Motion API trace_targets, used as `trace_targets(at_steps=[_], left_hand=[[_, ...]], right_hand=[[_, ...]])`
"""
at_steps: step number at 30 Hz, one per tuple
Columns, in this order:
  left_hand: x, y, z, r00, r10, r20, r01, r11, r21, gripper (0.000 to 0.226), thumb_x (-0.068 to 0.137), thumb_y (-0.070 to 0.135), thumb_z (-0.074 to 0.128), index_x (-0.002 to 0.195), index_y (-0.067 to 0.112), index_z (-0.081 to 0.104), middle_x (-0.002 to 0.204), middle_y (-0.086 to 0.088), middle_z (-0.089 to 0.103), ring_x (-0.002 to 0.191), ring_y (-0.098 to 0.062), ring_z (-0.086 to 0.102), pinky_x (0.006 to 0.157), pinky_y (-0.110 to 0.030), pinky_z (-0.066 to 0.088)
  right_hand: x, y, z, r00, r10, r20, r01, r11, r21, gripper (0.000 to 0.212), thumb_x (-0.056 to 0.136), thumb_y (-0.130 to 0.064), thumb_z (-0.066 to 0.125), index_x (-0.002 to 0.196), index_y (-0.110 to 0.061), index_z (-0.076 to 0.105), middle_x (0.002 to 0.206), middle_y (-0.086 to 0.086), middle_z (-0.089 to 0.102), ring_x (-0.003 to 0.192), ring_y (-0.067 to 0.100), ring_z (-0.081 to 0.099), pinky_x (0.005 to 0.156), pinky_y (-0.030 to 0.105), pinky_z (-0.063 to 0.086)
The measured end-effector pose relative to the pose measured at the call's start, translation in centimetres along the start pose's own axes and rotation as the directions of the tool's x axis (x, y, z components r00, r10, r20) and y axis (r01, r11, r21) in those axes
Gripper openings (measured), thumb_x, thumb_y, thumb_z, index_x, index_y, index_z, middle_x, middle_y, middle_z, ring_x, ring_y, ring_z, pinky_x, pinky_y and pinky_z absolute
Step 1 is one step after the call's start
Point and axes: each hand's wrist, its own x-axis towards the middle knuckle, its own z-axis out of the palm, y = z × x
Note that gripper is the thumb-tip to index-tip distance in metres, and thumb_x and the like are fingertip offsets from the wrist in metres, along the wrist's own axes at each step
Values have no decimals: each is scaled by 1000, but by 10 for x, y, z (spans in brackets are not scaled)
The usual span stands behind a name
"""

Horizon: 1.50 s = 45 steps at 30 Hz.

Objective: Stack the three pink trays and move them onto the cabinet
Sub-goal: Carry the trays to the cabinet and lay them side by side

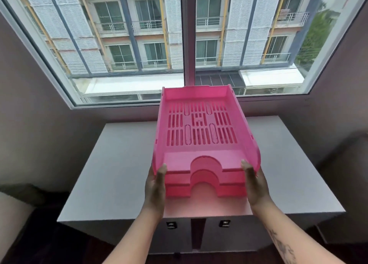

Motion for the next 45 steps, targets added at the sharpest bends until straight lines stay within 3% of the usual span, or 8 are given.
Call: trace_targets(at_steps=[7, 12, 17, 24, 27, 33, 38, 45], left_hand=[[17, 49, -12, 1000, 26, -9, -25, 995, 96, 93, 69, 77, 52, 146, 27, 40, 144, 2, 53, 124, -16, 54, 104, -43, 45], [35, 92, -6, 996, 90, 25, -94, 969, 228, 30, 87, 44, 57, 92, 15, 64, 89, -4, 72, 83, -28, 69, 70, -42, 54], [39, 90, -1, 994, 82, -70, -58, 953, 296, 36, 91, 8, 52, 82, 38, 70, 89, 1, 78, 88, -29, 74, 78, -52, 61], [39, 102, -35, 977, 133, -169, -88, 964, 252, 33, 92, 7, 52, 90, 33, 71, 85, 5, 76, 76, -23, 72, 64, -40, 61], [39, 113, -69, 965, 154, -213, -96, 961, 261, 29, 93, 10, 54, 91, 32, 72, 91, -1, 77, 84, -29, 75, 70, -49, 63], [41, 132, -147, 956, 162, -245, -109, 970, 216, 16, 97, 15, 60, 100, 26, 70, 90, -1, 75, 72, -18, 74, 52, -31, 60], [44, 131, -204, 935, 173, -310, -93, 962, 258, 28, 97, 15, 57, 122, 14, 67, 97, -4, 75, 76, -20, 73, 52, -29, 58], [46, 90, -241, 935, 66, -349, 22, 970, 241, 31, 96, 10, 52, 92, 35, 70, 98, -9, 76, 72, -24, 73, 65, -47, 62]], right_hand=[[12, -54, -19, 999, 8, -33, -10, 998, -67, 109, 62, -75, 53, 157, -36, 16, 152, -3, 39, 131, 16, 45, 98, 38, 41], [38, -94, -19, 1000, -4, -13, 1, 980, -200, 69, 96, -28, 55, 157, -14, 25, 153, 8, 45, 128, 23, 54, 101, 39, 48], [41, -97, -9, 1000, 15, 5, -14, 977, -212, 45, 100, 0, 42, 144, -5, 49, 102, -8, 67, 70, -3, 56, 68, 20, 51], [29, -112, 25, 998, -35, 61, 43, 990, -135, 47, 100, 0, 43, 144, -15, 49, 106, -11, 71, 88, 4, 70, 88, 33, 59], [27, -115, 57, 989, -63, 134, 75, 993, -89, 48, 100, 1, 42, 139, -25, 50, 89, -24, 64, 71, -9, 68, 71, 11, 57], [24, -108, 133, 966, -77, 246, 104, 990, -96, 58, 90, -15, 52, 148, -13, 43, 140, 10, 60, 127, 32, 59, 101, 58, 49], [5, -111, 185, 959, -37, 280, 67, 993, -98, 59, 96, -8, 48, 153, -14, 33, 148, 13, 50, 119, 36, 62, 97, 57, 52], [-25, -80, 225, 960, 102, 262, -31, 964, -263, 64, 100, -2, 40, 158, -20, 20, 149, 25, 41, 85, 35, 68, 71, 40, 55]])
